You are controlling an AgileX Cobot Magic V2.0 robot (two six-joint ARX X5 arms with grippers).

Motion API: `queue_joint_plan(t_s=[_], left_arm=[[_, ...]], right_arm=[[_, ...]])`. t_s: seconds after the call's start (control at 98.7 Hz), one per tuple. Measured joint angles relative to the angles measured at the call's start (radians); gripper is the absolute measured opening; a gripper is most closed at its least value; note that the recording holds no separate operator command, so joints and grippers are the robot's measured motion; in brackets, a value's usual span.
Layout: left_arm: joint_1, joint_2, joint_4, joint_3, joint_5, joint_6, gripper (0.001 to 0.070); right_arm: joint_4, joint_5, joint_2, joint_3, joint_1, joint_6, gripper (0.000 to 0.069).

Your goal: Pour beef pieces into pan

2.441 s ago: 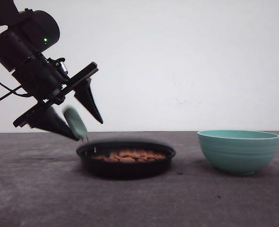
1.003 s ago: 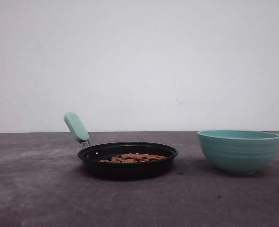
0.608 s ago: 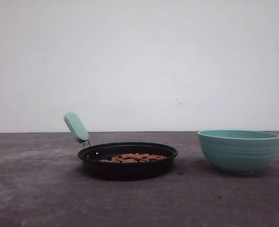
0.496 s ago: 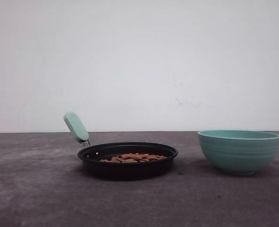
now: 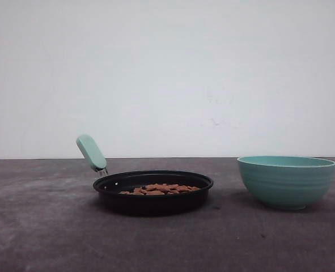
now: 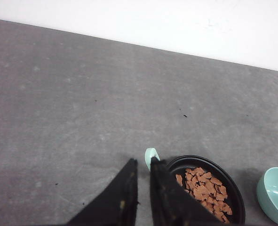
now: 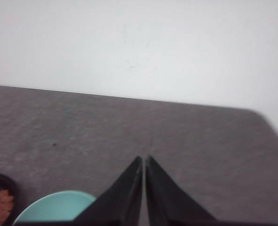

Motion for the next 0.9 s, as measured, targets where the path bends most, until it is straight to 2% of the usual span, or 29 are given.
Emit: queue_joint_plan(t_s=[0.182, 0.314, 0.557, 0.902], left_arm=[[0.000, 0.000, 0.000, 0.000, 0.000, 0.000, 0.0023], [0.000, 0.000, 0.003, 0.000, 0.000, 0.000, 0.0023], [0.000, 0.000, 0.003, 0.000, 0.000, 0.000, 0.0023], [0.000, 0.000, 0.003, 0.000, 0.000, 0.000, 0.0023]], right_arm=[[-0.036, -0.068, -0.143, -0.264, -0.047, 0.059, 0.0010], [-0.019, -0.114, -0.148, -0.269, -0.051, 0.079, 0.0010], [-0.008, -0.141, -0.147, -0.274, -0.051, 0.085, 0.0010], [0.014, -0.141, -0.147, -0.274, -0.051, 0.085, 0.0010]])
